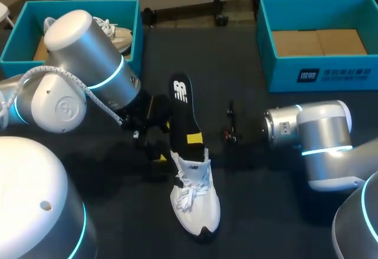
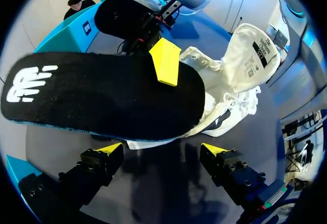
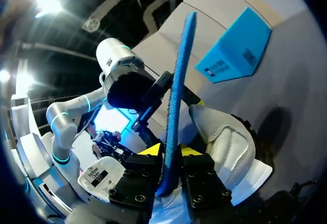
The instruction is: Take the shoe out of the shoebox, open the shoe tongue, remove and reinsert the insole, then place the shoe into the shoebox
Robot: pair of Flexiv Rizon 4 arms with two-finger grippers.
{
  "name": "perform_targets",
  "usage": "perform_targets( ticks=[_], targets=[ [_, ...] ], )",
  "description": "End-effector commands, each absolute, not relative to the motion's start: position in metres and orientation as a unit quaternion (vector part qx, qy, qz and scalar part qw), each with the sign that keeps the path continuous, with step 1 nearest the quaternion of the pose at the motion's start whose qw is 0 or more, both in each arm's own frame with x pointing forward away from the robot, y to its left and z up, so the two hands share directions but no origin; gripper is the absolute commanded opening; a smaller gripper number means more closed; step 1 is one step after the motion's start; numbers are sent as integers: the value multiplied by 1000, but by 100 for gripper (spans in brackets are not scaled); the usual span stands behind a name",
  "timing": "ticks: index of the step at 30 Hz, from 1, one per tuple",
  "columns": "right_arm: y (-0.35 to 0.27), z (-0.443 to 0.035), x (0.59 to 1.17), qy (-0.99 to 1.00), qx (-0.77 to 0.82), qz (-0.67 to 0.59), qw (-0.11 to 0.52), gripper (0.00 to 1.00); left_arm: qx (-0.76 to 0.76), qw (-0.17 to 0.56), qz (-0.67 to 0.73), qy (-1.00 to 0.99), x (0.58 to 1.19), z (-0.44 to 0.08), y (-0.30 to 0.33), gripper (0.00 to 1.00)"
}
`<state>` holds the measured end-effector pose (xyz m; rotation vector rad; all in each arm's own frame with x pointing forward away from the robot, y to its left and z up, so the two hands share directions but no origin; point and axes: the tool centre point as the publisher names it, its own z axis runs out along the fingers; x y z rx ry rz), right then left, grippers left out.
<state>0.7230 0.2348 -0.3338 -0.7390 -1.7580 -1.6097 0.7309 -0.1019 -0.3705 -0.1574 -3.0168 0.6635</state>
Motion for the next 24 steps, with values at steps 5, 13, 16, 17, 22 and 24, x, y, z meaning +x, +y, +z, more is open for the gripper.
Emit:
perform_targets(
  ticks=[5,13,16,17,22,24],
  targets=[
    [241,-324,731,-681,-274,-602,315,23,-51,23,215,-975,730,-371,-101,100],
    [241,-317,741,-689,-267,-596,314,23,-51,23,215,-975,730,-371,-101,100],
    [242,-315,745,-691,-263,-595,316,19,-51,23,215,-975,730,-371,-101,100],
    [243,-315,746,-691,-262,-595,316,18,-51,23,215,-975,730,-371,-101,100],
    [245,-316,751,-685,-264,-601,316,0,-51,23,215,-975,730,-371,-101,100],
    [245,-320,752,-680,-263,-604,321,0,-51,23,215,-975,730,-371,-101,100]
  ],
)
